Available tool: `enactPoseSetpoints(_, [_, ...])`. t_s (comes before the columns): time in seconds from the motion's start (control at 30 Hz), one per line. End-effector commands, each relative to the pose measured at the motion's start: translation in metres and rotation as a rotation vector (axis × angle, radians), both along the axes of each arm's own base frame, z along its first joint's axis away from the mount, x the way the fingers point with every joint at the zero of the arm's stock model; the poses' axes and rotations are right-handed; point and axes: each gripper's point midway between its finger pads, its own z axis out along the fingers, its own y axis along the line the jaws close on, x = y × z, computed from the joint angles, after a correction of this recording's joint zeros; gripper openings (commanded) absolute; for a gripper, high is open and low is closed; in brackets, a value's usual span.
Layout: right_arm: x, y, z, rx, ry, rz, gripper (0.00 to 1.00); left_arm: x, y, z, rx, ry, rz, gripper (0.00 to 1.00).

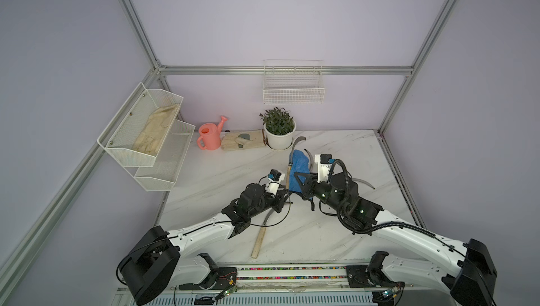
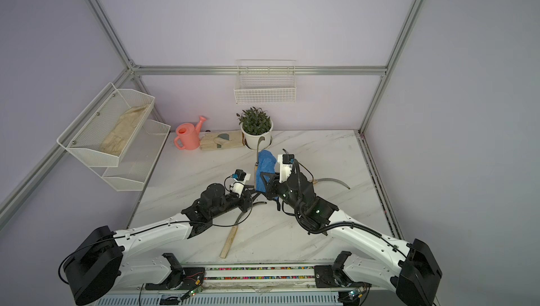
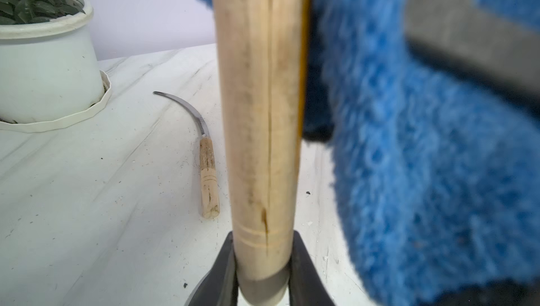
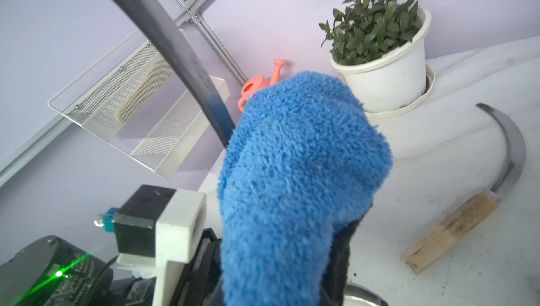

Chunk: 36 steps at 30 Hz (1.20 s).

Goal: Wipe small sickles with rags
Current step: Wipe the small sickle.

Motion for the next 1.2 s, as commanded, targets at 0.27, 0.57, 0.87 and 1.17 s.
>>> enactPoseSetpoints(0.27, [0.006,0.0,-0.038,-0.03,0.039,-0.028,0.0,-0.009,-0.007,0.01,-0.012,-0.034,-0.056,0.0])
enactPoseSetpoints(0.57, [0.002,-0.009,-0.113,-0.064,0.169,-0.065,0.0,-0.01,-0.005,0.011,-0.018,-0.037,-0.052,0.0])
enactPoseSetpoints(0.87, [0.007,0.008,-0.077,-0.047,0.105,-0.007,0.0,-0.01,-0.007,0.01,-0.019,-0.032,-0.061,0.0])
enactPoseSetpoints(1.17, [0.003,0.019,0.002,0.027,-0.035,0.067,0.0,-0.009,-0.009,0.008,-0.014,-0.028,-0.064,0.0])
